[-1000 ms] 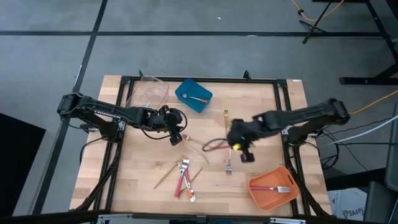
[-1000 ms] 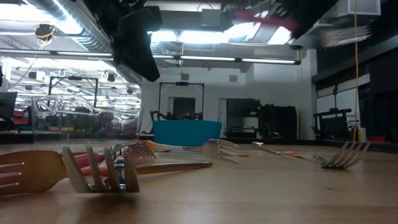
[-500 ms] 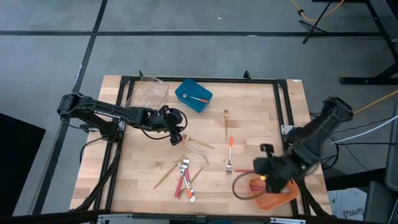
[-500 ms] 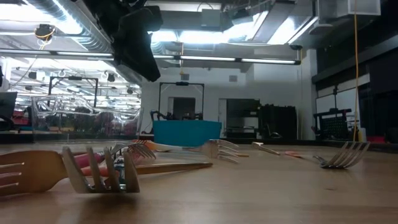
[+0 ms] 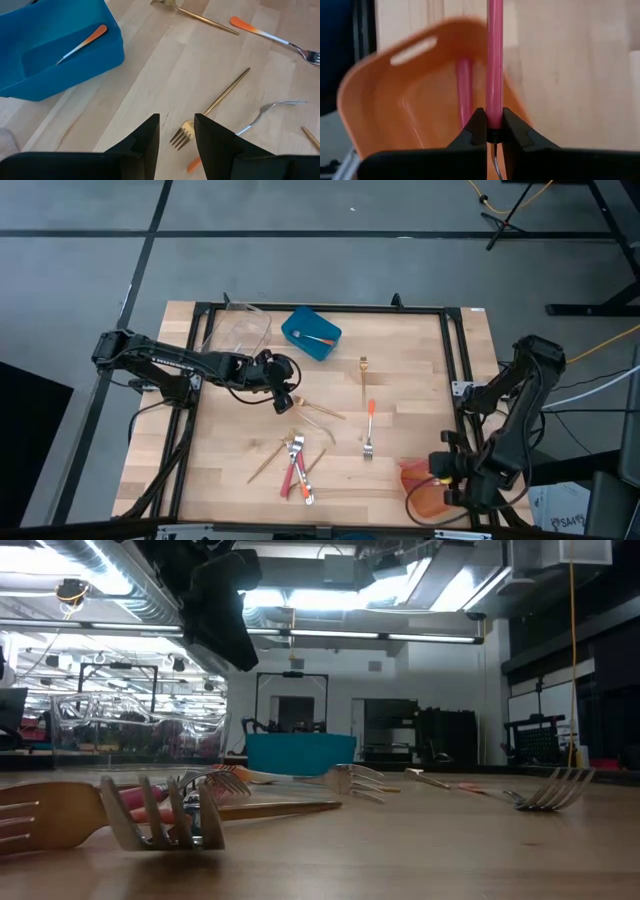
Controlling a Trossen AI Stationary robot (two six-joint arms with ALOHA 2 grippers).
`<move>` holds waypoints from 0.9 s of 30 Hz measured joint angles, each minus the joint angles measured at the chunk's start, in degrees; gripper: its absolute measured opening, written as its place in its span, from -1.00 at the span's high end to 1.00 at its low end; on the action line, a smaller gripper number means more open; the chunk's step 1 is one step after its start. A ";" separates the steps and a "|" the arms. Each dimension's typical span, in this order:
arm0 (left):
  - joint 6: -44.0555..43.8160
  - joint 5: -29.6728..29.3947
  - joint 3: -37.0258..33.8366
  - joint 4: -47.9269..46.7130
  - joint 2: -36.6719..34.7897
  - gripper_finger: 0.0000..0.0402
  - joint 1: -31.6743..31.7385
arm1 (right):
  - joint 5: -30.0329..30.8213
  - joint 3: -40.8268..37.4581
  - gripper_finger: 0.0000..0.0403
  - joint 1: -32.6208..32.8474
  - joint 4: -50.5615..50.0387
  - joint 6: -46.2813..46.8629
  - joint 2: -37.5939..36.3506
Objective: Sort silverware by color (type)
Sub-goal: Put the pink fork into the orange bin
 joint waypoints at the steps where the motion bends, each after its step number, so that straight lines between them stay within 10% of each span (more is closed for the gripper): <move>1: 0.00 0.00 0.00 0.04 0.00 0.43 0.00 | -0.08 -1.34 0.94 0.59 1.71 0.04 0.00; 27: -0.55 1.39 0.00 0.15 0.00 0.43 0.00 | -6.14 -11.41 0.87 3.32 11.17 -9.45 0.00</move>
